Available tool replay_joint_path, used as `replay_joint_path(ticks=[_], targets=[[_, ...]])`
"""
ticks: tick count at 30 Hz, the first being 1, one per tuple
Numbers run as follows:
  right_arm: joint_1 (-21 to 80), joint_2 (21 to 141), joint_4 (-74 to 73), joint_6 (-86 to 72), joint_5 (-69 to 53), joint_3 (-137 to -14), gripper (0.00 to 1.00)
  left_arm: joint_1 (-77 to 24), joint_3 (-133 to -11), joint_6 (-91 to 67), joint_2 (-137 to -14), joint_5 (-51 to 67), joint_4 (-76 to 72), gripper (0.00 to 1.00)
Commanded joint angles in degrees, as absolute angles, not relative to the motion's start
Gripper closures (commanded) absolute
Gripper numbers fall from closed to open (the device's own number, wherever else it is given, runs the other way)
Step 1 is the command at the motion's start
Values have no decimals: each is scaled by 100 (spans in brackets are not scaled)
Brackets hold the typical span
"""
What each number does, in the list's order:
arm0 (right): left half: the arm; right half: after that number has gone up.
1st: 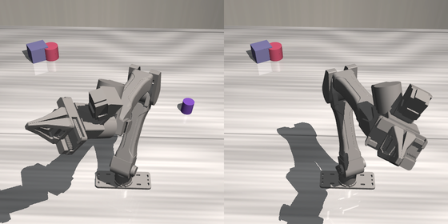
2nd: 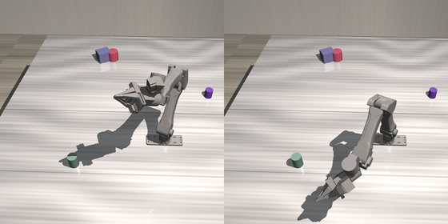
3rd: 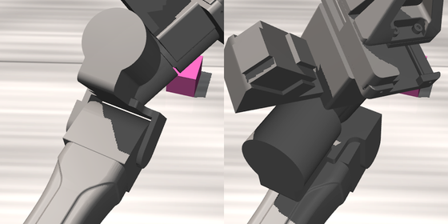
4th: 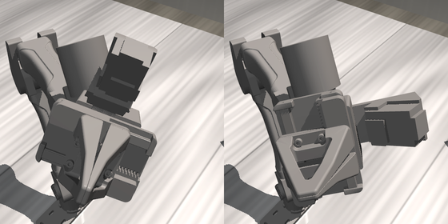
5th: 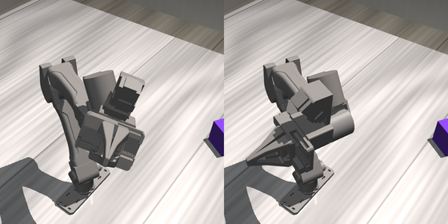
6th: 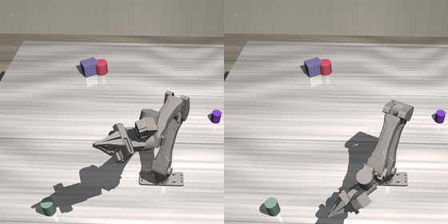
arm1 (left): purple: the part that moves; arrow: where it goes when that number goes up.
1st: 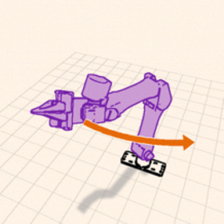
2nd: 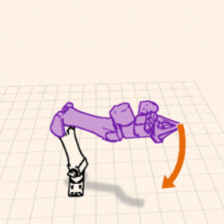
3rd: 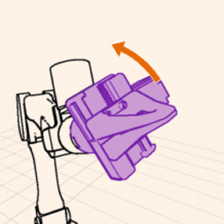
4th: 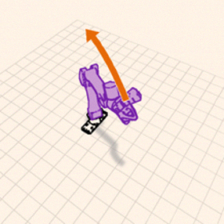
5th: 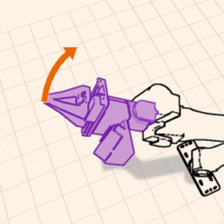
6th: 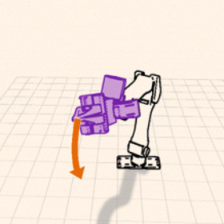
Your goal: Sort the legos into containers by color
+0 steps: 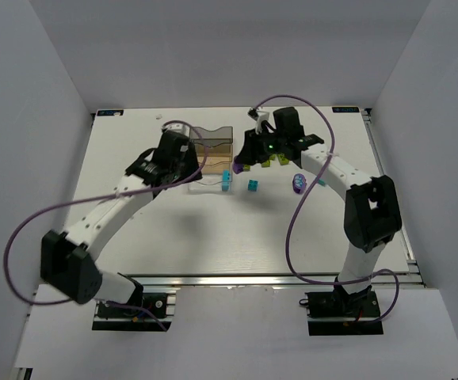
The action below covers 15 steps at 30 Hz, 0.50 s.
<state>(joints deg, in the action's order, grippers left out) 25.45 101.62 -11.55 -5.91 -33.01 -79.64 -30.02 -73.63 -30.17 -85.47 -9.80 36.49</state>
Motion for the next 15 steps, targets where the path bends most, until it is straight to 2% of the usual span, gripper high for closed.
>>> replay_joint_path(ticks=[1, 3, 6, 15], targets=[[2786, 10625, -659, -457, -2770, -8796, 100, -2927, -6585, -3647, -7569, -1353, 3463, 41], [2908, 10949, -511, -413, -2611, -9043, 100, -2918, -6057, -3927, -7218, -1450, 3506, 36], [3049, 11249, -64, -317, -2277, -9228, 100, -2892, -5548, -4305, -6619, -1590, 3586, 35], [3138, 12023, 694, -71, -1336, -9861, 85, -2874, -4913, -4965, -5520, -2048, 4007, 29]])
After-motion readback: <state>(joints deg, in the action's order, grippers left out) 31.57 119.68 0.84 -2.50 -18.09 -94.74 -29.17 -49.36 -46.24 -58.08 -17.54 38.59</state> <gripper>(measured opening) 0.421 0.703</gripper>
